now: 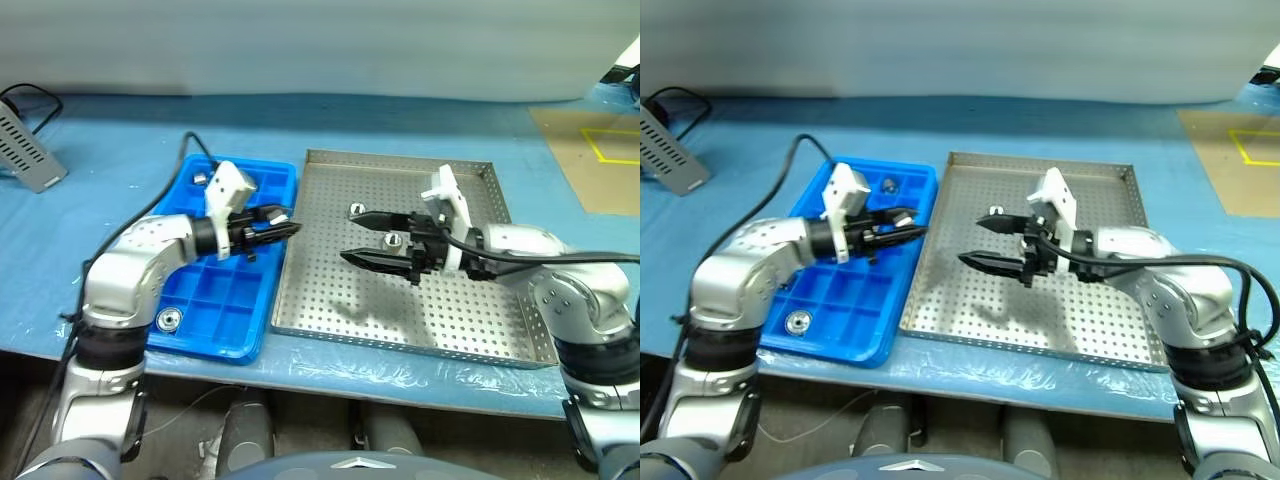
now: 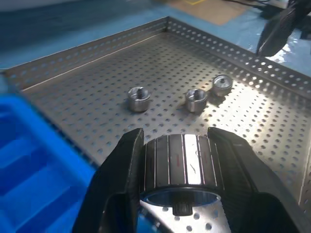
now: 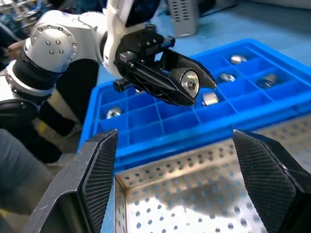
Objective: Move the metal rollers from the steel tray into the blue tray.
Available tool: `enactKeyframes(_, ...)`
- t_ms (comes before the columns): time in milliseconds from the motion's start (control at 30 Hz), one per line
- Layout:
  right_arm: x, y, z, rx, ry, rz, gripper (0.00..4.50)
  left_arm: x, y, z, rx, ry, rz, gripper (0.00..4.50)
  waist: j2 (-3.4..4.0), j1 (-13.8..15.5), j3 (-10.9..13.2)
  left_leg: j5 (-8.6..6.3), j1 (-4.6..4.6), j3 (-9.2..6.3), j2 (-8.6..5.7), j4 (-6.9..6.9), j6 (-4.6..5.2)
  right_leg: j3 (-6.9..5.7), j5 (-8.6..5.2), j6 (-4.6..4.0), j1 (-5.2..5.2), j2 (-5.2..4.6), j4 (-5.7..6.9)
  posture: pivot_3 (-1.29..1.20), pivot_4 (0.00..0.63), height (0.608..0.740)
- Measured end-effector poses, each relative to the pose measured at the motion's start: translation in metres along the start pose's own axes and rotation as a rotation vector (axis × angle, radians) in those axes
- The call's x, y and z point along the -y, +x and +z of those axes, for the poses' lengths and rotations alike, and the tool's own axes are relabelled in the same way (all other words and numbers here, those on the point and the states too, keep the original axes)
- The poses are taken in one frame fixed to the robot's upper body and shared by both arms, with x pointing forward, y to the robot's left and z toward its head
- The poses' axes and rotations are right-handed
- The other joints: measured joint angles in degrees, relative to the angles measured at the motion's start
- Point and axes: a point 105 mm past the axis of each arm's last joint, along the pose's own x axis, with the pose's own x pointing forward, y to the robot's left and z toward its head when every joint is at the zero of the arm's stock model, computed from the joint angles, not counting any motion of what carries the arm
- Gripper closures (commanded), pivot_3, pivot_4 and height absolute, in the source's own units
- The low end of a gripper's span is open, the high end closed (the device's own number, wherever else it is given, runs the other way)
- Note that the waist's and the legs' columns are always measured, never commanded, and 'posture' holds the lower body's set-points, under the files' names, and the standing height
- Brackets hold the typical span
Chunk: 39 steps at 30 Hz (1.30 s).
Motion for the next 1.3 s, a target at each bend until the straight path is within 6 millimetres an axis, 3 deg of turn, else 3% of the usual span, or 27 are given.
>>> enactKeyframes(167,0.000,0.006,0.022,0.013,-0.033,0.069,0.59,-0.025,-0.024,-0.034,-0.057,-0.066,0.236,2.58,-0.01,2.28,0.00,0.04,-0.01,-0.04,0.00,-0.01,-0.11,-0.15,0.00,0.00,0.09,0.00,0.01,0.09,0.150,0.740)
enactKeyframes(333,-0.006,0.009,0.019,-0.012,-0.017,0.128,0.59,-0.014,-0.037,-0.072,-0.131,-0.151,0.250,2.58,-0.03,3.90,0.01,0.13,-0.09,-0.09,0.01,0.00,-0.25,-0.24,0.00,0.00,0.06,-0.01,0.01,0.09,0.150,0.740)
enactKeyframes(500,-0.012,0.005,0.017,-0.048,-0.019,0.152,0.59,-0.004,-0.051,-0.086,-0.176,-0.147,0.225,2.58,-0.03,3.91,0.01,0.13,-0.01,-0.12,0.03,-0.02,-0.26,-0.24,0.00,0.00,0.08,0.00,0.10,0.10,0.150,0.740)
enactKeyframes(700,-0.018,0.005,0.010,-0.073,-0.021,0.175,0.59,-0.004,-0.045,-0.090,-0.180,-0.124,0.201,2.58,-0.04,3.89,0.01,0.16,0.17,-0.12,0.03,-0.02,-0.30,-0.20,0.01,0.01,0.22,0.00,0.17,0.08,0.150,0.740)
enactKeyframes(900,-0.006,-0.002,0.004,-0.088,-0.004,0.140,0.59,0.001,-0.035,-0.095,-0.176,-0.114,0.151,0.86,0.09,4.14,-0.07,0.23,0.28,-0.11,0.02,-0.06,-0.37,-0.20,0.01,0.01,0.29,-0.01,0.27,0.08,0.150,0.740)
enactKeyframes(1133,-0.003,-0.005,0.004,-0.087,-0.001,0.111,0.59,-0.014,-0.021,-0.081,-0.121,-0.155,0.126,0.86,0.02,5.32,0.06,0.65,0.44,-0.09,0.23,-0.19,-0.98,-0.35,-0.10,0.22,0.25,-0.01,0.88,0.02,0.150,0.740)
enactKeyframes(1233,0.001,-0.007,0.009,-0.054,-0.005,0.079,0.59,-0.029,-0.010,-0.027,0.027,-0.071,0.135,0.86,-0.04,6.03,0.12,0.89,0.48,-0.05,0.43,-0.20,-1.38,-0.42,-0.08,0.21,0.37,-0.02,0.87,-0.01,0.150,0.740)
enactKeyframes(1300,0.008,-0.002,0.012,0.003,0.013,0.040,0.59,-0.028,-0.002,0.007,0.106,-0.017,0.100,0.86,-0.05,5.74,0.11,0.95,0.53,-0.11,0.35,-0.12,-1.46,-0.42,-0.08,0.22,0.39,-0.08,0.80,-0.02,0.150,0.740)
